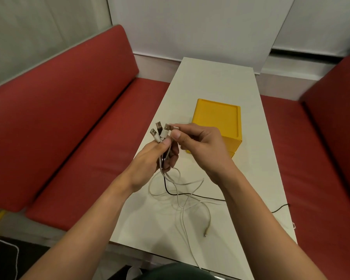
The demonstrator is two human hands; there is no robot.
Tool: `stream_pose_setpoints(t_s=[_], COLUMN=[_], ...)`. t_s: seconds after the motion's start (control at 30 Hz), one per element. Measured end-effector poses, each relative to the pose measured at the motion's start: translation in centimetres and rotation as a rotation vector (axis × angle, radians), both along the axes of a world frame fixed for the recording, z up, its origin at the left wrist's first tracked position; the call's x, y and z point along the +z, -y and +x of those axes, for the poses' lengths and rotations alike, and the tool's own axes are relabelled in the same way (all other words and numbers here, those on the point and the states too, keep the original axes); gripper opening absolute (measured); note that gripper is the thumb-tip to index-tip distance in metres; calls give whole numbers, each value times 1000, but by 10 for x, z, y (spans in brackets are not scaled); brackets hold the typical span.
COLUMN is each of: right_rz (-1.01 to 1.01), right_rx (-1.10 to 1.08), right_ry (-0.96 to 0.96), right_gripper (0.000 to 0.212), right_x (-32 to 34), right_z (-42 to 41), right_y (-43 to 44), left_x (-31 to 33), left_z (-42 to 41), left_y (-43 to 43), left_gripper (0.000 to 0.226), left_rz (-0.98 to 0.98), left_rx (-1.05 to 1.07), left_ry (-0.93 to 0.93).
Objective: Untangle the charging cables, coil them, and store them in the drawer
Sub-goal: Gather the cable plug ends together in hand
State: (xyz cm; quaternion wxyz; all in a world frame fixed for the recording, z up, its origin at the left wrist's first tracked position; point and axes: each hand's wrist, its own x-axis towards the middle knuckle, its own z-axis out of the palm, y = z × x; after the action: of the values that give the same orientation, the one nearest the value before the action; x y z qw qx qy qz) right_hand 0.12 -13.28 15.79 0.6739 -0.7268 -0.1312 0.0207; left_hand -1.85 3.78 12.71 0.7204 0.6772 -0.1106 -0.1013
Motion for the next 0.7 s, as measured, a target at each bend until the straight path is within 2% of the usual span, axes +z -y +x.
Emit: stream_pose_setpoints(t_s=[0.13, 0.3, 0.53, 0.7], right_rz=[54, 128, 98, 123], right_rx=[42, 135, 86, 95], right_ry=[-25, -130, -130, -163], right_gripper=[28, 37, 23, 31], right_x=[4, 2, -5, -1], right_z=[2, 4, 4, -1], right_y=[3, 7, -3, -8], left_x=[0, 5, 0, 0], left_z=[0, -6, -4, 2], left_y=[0, 1, 6, 7], left_gripper=[49, 45, 59, 57], left_rz=[32, 142, 210, 296], left_rx=[-89, -208, -88, 78], left_ry=[-17, 2, 79, 137])
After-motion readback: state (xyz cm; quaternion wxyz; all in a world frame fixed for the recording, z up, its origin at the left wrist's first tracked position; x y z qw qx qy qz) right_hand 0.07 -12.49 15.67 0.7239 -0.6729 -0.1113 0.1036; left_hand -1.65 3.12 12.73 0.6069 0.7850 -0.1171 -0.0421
